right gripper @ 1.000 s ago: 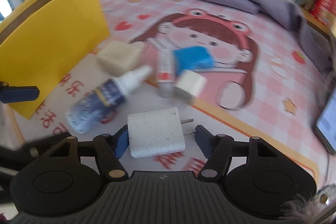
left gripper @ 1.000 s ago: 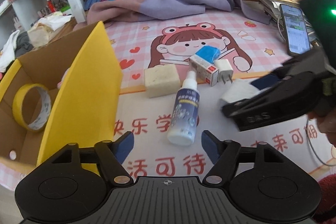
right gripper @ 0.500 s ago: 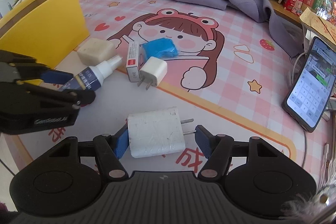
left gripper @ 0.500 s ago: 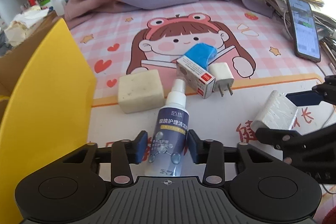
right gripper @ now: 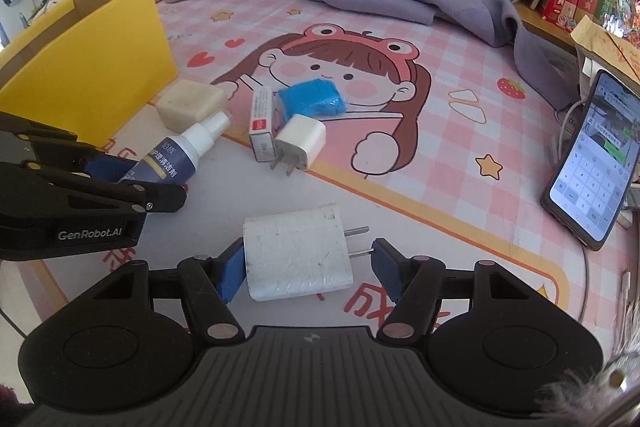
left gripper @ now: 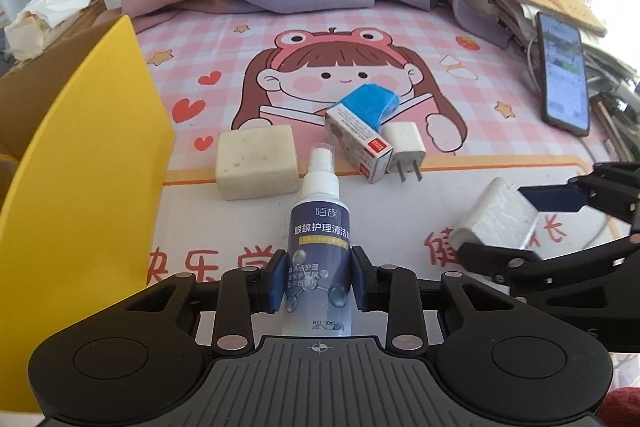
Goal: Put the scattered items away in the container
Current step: 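Lift the spray bottle and charger and carry both toward the yellow box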
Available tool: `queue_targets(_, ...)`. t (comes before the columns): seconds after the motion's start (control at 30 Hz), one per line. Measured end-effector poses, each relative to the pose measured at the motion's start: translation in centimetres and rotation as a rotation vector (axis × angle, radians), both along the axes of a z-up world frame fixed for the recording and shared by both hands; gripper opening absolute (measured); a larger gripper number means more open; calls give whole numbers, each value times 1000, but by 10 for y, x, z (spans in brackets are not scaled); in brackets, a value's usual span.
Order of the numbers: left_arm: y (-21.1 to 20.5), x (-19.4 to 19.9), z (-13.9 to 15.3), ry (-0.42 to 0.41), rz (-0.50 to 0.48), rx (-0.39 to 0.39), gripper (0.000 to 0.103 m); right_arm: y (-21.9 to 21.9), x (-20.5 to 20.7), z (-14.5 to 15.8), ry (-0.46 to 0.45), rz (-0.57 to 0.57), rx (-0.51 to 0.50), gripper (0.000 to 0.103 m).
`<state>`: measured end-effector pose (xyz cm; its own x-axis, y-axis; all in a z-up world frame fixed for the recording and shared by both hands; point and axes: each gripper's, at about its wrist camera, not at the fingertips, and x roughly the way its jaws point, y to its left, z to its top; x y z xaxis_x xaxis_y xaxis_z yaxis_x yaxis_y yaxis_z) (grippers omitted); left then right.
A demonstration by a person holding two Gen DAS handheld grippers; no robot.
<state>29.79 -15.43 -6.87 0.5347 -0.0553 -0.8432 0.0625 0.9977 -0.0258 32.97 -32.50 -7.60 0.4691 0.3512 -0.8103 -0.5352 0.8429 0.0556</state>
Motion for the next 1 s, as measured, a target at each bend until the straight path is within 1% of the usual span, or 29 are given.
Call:
queue_targets(0.2,2,-17,17,-37,-6,-26,31,3,-11,11,-20,4,15,64)
queue_targets(0.37,3,-33,25,-65,-20,-31,31,9,-26,18,-37,4,13,64)
queue_targets(0.77,24,-84,48,-145,-80,-95,31,27,-76,43,-102,-39,-6,64)
queue_targets(1.0,45,-120,56,-181,-119,-116,31,46,-111,53,-138,-76,-20,64)
